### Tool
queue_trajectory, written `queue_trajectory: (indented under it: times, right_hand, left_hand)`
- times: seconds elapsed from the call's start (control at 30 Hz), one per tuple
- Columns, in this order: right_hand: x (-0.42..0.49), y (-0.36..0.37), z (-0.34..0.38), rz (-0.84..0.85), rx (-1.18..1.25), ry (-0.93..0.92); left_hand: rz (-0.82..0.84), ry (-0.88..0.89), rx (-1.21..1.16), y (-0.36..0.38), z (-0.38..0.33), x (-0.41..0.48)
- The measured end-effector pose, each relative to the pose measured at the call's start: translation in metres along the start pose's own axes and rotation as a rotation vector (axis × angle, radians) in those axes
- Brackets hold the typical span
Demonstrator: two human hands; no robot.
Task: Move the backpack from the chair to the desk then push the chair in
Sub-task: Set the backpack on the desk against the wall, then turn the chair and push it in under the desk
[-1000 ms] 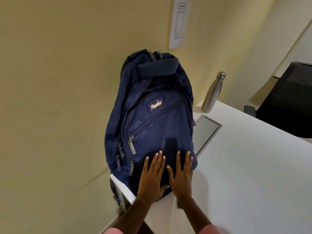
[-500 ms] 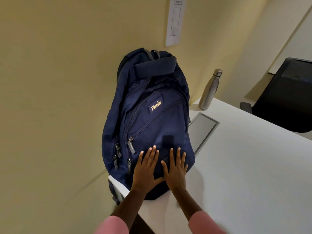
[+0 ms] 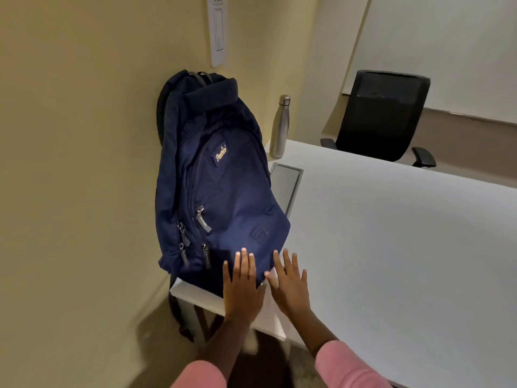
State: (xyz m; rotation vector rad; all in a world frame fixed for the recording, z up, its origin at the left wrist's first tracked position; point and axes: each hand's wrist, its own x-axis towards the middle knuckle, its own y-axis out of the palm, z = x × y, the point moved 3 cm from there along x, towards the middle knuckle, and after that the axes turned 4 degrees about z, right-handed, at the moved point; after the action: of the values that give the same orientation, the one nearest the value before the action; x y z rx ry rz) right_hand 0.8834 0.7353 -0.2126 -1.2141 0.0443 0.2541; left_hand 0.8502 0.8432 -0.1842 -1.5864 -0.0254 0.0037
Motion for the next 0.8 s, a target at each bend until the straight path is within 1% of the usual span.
queue_trajectory:
  times: [0.07,0.1,0.2,0.27,0.33,0.5,0.6,0.8]
  right_hand:
    - [-0.022,0.000,-0.005,-0.006,-0.065,0.066]
    - [-0.034,-0.001,-0.008,-0.017,-0.072,0.102]
    - [-0.074,0.001,-0.018,-0.028,-0.063,0.192]
    - [-0.104,0.004,-0.025,-0.016,-0.083,0.248]
    - [-0.135,0.008,-0.036,-0.009,-0.075,0.302]
    - [-0.204,0.019,-0.074,0.008,-0.012,0.457]
    - [-0.246,0.021,-0.092,-0.020,0.011,0.521]
    - [-0.336,0.028,-0.120,-0.058,0.062,0.640]
  left_hand:
    - [-0.063,0.076,0.028,0.001,-0.008,-0.016]
    - [-0.057,0.113,0.011,0.004,-0.011,-0.023]
    - [0.043,0.170,0.005,0.013,-0.022,-0.046]
    - [0.188,0.244,0.056,0.027,-0.035,-0.062]
    - [0.257,0.282,0.076,0.036,-0.047,-0.081]
    - [0.210,0.450,0.065,0.034,-0.076,-0.129]
    - [0.238,0.522,0.024,0.032,-0.100,-0.157]
    - [0.285,0.662,0.076,0.034,-0.150,-0.233]
